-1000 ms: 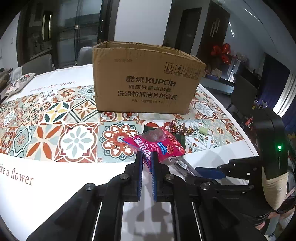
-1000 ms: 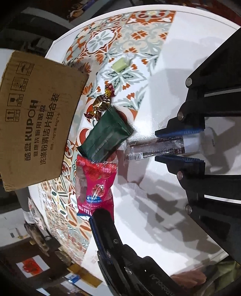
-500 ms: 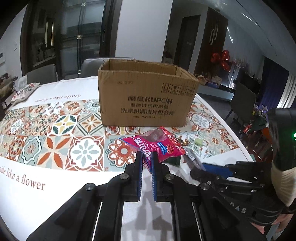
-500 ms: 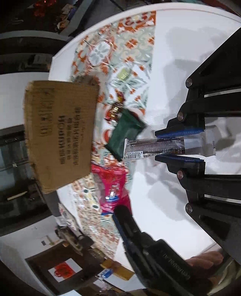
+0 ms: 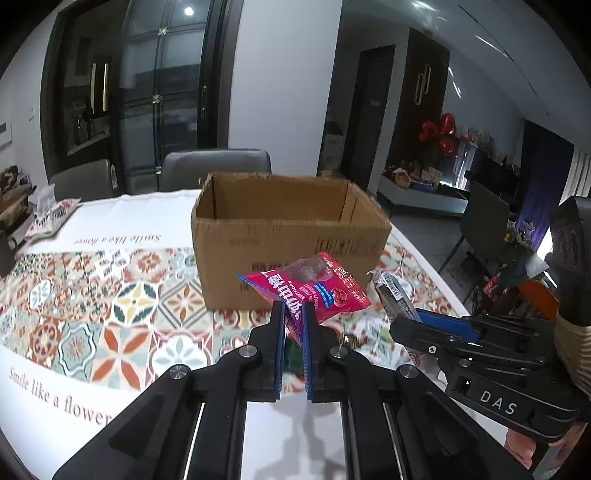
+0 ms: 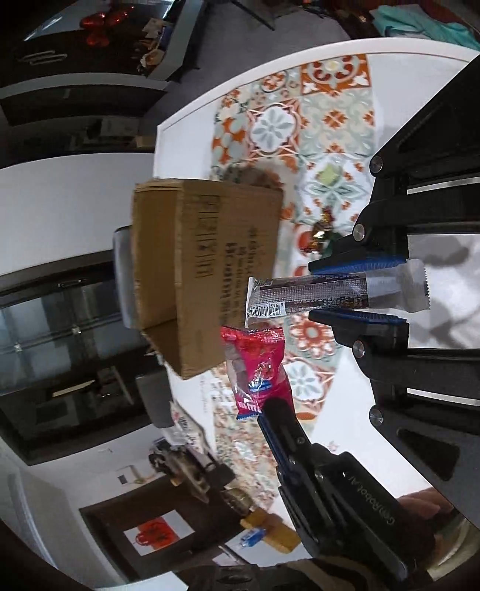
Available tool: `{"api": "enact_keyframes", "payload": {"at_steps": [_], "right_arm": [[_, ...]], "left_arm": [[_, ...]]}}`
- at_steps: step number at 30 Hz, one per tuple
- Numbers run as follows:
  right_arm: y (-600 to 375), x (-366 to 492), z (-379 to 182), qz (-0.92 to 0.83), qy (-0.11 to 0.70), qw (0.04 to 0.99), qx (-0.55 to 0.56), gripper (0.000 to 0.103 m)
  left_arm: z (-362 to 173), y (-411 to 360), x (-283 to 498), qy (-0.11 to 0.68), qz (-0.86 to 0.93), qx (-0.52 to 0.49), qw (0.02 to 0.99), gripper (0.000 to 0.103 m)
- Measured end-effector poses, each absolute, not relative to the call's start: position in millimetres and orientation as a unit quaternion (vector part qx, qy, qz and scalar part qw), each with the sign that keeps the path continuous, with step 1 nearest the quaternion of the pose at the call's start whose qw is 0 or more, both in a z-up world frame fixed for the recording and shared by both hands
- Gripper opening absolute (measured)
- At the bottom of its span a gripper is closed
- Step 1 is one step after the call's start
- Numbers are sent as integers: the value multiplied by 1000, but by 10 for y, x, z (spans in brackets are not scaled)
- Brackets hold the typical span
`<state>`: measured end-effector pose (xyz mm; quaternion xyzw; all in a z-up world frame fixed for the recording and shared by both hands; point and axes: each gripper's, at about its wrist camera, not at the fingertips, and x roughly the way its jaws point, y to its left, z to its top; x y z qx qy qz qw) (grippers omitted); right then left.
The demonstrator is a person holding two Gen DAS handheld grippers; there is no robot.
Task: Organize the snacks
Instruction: 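Lift both held snacks and carry them over the box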
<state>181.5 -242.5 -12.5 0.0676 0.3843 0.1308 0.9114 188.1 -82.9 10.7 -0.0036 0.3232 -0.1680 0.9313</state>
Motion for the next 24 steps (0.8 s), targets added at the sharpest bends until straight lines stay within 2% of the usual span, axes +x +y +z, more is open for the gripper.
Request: {"api": "enact_keyframes", "payload": {"at_steps": [14,24], "right_arm": [[-2547,2264,476,129,327,933,76,20],[-2545,2783,687,123,334,933,58,20]], "left_arm": [[621,-904,2390,280,-167,14,945,10],[749,-937,2945,290,-175,17,941,10]]}}
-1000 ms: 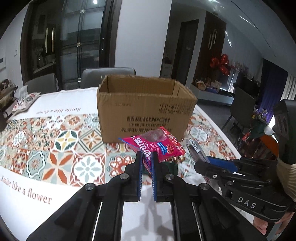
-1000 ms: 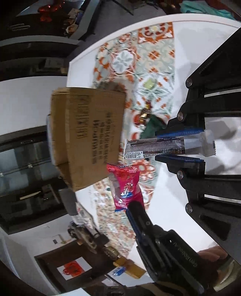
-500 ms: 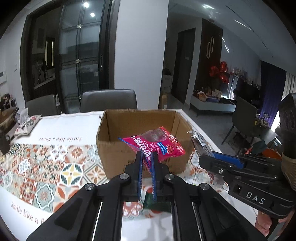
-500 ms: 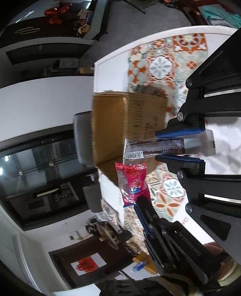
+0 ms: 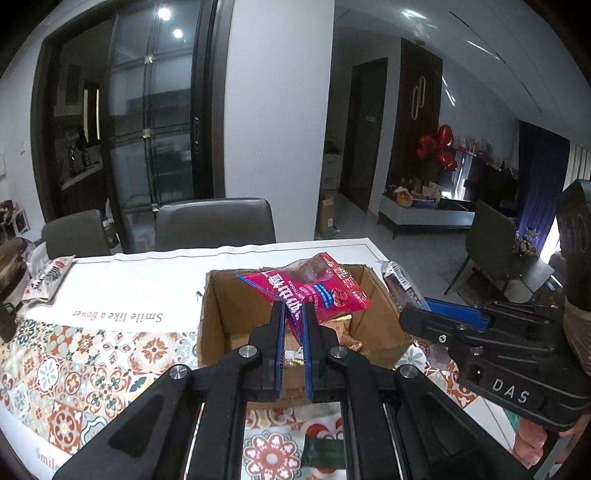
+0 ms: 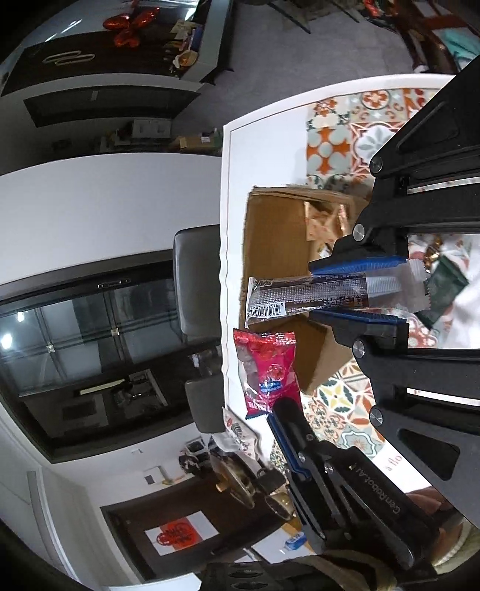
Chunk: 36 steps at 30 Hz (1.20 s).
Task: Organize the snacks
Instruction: 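Lift both held snacks and carry them over the box, then open both tools to release the snacks into the box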
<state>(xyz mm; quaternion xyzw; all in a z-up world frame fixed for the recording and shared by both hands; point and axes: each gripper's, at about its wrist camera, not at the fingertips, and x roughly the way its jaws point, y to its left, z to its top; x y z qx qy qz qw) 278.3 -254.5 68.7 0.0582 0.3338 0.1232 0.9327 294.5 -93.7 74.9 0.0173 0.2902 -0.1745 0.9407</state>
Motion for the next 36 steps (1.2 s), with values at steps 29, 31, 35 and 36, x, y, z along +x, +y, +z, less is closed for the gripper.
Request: {"api": "enact_keyframes", "payload": {"at_steps": [29,31,35,36], "right_arm": [[-2522,2804,434,121,327,937,12,44],[-2535,2717,380,120,325,938,11,44],[-2582,2574,269,119,326,938,12,44],[-2590,2548,242,120,326,938,13,44]], "left_arm": [[545,-991,2692,283,-154,62,945,51],[516,-1019,2608,277,-159,71,945,51],[410,-1074,2455,273,-171,88,942,51],[375,-1077,2417,274,-174,89,942,51]]}}
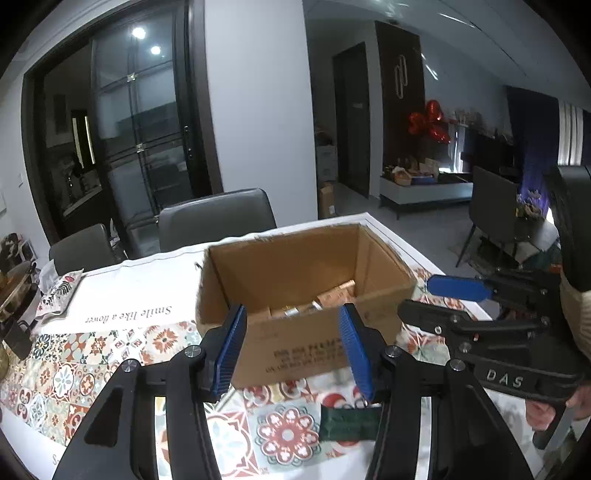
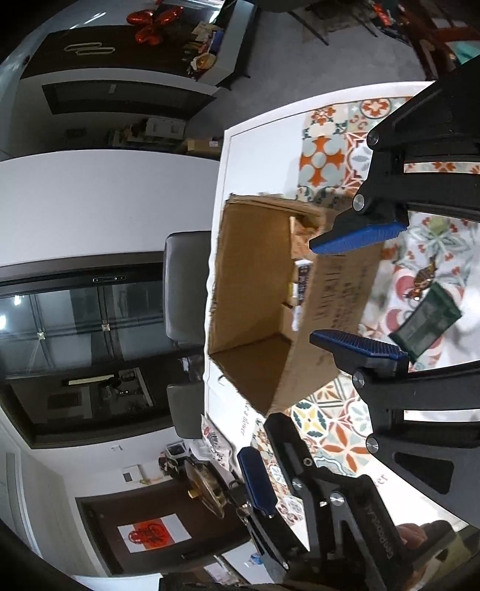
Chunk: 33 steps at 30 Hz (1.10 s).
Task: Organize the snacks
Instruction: 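Open both tools to release the snacks into the box, then grasp the dark green packet with the left tool while the right tool grasps the gold-wrapped candy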
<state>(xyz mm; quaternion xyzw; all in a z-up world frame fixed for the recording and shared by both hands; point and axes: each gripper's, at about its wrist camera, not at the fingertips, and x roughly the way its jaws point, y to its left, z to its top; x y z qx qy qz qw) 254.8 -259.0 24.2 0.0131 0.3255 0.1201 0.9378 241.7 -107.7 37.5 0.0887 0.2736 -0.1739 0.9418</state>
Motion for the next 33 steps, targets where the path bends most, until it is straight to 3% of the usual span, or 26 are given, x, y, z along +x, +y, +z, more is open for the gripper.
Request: {"api": "enact_keyframes", "payload": {"at_steps": [10,33], "right_arm": [[-2570,2324,-110,125,347,929,-16,44],[-2536,2593,-1097,160,465,869,-49,44]], "left_arm": [[-2,-1128,2204,291,-185,110,932,51],[-923,-1206,2342,434,-187,59,879,51]]}}
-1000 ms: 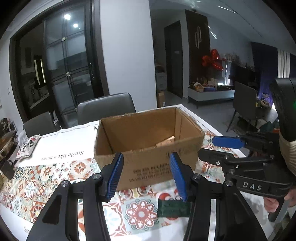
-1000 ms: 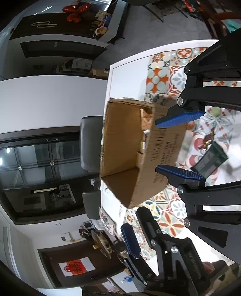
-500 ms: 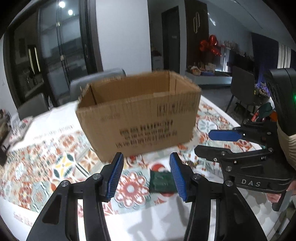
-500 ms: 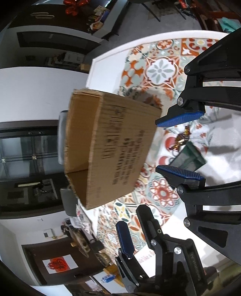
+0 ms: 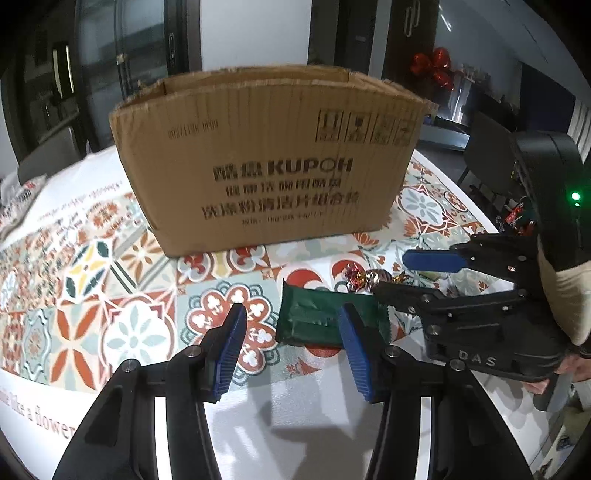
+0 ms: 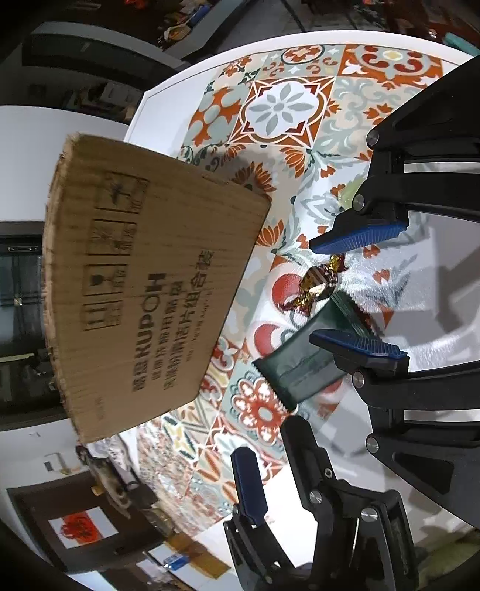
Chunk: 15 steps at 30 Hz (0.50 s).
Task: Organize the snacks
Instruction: 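Grasp the dark green packet with the left tool while the right tool grasps the gold-wrapped candy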
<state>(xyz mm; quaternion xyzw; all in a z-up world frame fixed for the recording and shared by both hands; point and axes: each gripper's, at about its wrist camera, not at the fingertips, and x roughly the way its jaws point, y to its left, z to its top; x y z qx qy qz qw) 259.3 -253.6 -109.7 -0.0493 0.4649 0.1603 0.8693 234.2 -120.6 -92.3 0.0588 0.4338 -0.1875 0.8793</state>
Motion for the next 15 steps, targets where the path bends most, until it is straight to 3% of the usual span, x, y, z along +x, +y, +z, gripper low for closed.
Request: {"api": "enact_keyframes", "payload": {"at_steps": [15], "right_arm": [[-2563,2803,-1306,162,482,860,-25,43]], "left_arm": [[-1108,-1220,2483,468,-198,25,861,51]]}}
